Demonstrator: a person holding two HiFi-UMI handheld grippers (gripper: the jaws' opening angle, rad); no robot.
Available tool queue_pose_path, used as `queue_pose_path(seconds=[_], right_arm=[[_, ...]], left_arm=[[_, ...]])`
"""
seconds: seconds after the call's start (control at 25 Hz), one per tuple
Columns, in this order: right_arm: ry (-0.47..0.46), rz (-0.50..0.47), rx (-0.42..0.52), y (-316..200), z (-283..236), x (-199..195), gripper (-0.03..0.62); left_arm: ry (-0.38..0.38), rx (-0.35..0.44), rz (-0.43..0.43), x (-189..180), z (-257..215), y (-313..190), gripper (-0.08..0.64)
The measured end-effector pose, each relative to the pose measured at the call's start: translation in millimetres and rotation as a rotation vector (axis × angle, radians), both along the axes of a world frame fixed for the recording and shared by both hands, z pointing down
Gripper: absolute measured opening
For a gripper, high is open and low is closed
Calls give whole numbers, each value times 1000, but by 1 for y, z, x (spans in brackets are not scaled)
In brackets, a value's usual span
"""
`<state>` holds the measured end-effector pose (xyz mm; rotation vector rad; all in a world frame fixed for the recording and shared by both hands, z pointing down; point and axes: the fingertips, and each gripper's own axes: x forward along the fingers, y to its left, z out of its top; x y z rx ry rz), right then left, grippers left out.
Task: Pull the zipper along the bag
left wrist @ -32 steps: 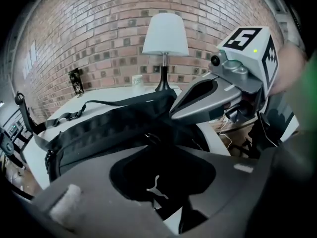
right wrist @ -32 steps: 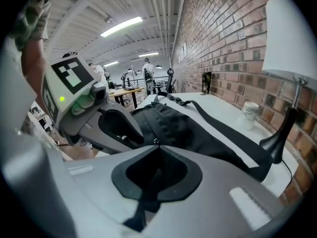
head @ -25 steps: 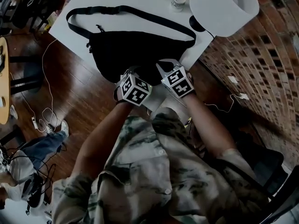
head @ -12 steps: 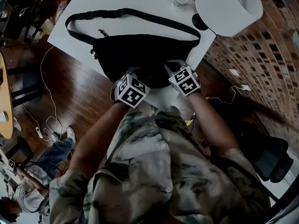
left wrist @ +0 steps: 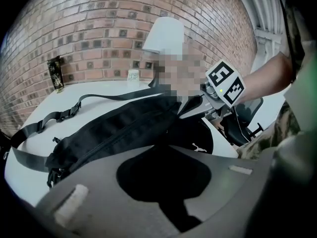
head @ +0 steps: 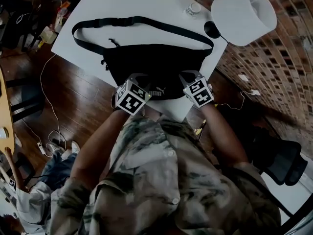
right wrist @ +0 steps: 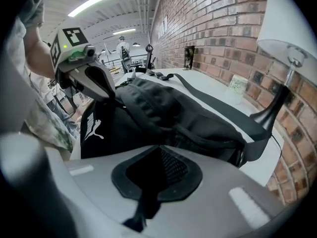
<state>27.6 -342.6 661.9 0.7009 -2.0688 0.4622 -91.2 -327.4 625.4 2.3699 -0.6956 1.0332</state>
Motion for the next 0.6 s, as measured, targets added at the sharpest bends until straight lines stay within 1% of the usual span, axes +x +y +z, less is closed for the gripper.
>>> queue_pose_path(seconds=[0.32,0.44,0.6], right_arm=[[33,69,5,-6,6,8,6],[51,95,-2,-4,11,13,6],[54,136,1,-5,11,14,6]], left_arm=[[32,-15,-21,-56,1,-5,29],[40,-14,-34,-73,0,-7,29],[48,-12,-44,-94,5,-8,29]])
